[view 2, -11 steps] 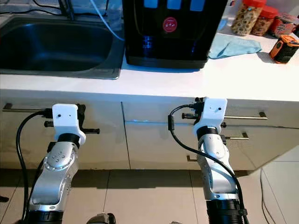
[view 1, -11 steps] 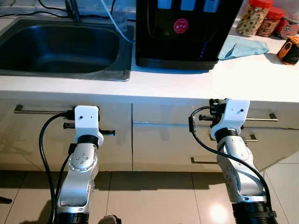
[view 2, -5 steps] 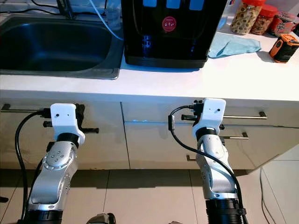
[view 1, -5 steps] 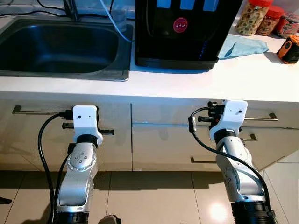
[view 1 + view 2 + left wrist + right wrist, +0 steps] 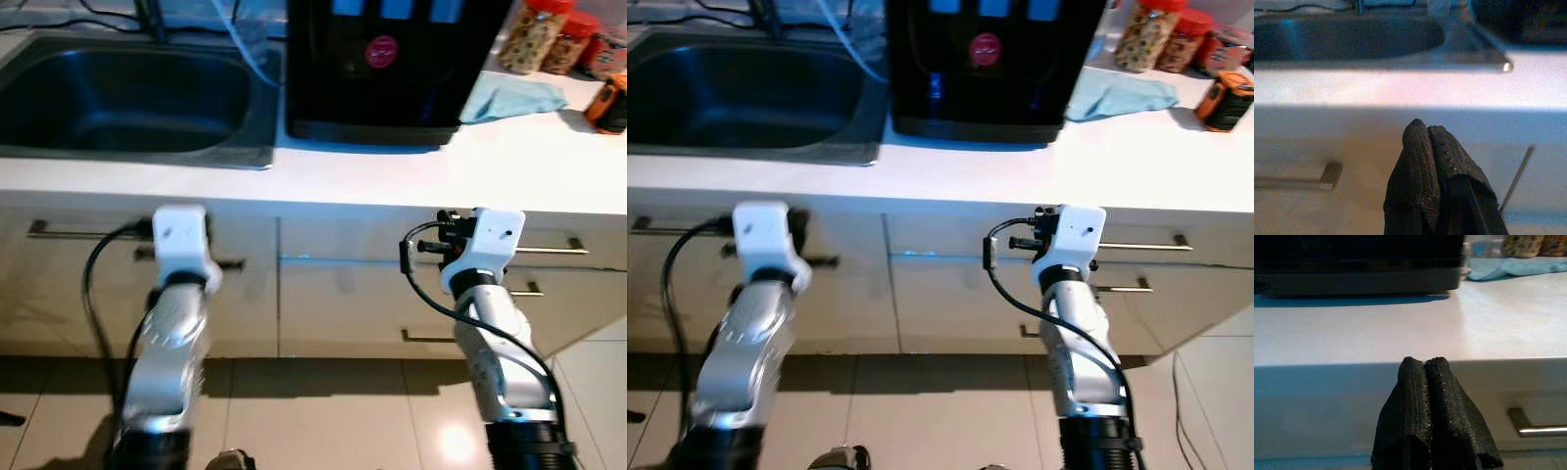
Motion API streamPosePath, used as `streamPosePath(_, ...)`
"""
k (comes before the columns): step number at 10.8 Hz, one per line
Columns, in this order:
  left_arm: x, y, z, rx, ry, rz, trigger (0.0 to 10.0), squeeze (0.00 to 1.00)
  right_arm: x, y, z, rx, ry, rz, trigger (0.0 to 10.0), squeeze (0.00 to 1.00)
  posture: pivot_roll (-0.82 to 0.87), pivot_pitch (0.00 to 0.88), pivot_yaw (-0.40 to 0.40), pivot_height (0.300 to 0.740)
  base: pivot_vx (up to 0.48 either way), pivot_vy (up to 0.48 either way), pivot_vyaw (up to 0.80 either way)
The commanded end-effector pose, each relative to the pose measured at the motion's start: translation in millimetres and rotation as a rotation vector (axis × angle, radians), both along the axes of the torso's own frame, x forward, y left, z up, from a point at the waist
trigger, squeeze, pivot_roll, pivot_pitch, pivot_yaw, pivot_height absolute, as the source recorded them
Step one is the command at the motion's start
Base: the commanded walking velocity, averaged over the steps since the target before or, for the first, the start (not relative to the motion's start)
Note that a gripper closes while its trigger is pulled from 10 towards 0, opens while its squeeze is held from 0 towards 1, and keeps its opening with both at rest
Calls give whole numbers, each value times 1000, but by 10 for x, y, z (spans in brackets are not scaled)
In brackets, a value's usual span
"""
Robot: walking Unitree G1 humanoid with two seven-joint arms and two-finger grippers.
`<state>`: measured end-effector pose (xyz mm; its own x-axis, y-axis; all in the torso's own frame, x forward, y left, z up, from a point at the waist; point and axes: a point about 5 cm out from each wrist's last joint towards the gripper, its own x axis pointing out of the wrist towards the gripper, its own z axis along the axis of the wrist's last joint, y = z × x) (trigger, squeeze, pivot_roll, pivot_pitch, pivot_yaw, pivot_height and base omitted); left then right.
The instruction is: Kitchen organization
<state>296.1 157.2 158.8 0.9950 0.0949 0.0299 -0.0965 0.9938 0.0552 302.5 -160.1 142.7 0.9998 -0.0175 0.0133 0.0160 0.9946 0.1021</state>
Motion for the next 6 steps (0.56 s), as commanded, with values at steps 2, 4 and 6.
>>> streamPosePath(2, -2, -9, 63, 4, -17, -3, 10000, 0, 1, 32, 77, 7, -32, 25, 10000, 0, -40, 100, -49, 740, 0, 379, 0)
streamPosePath(4, -7, 23, 9, 11, 9, 6, 10000, 0, 22, 8, 71, -50, -27, -11, 10000, 0, -39, 97, -48, 740, 0, 480, 0)
streamPosePath(6, -14, 14, 0, 18, 12, 6, 10000, 0, 31, 30, 88, 17, -50, -11, 10000, 0, -37, 95, -47, 740, 0, 480, 0)
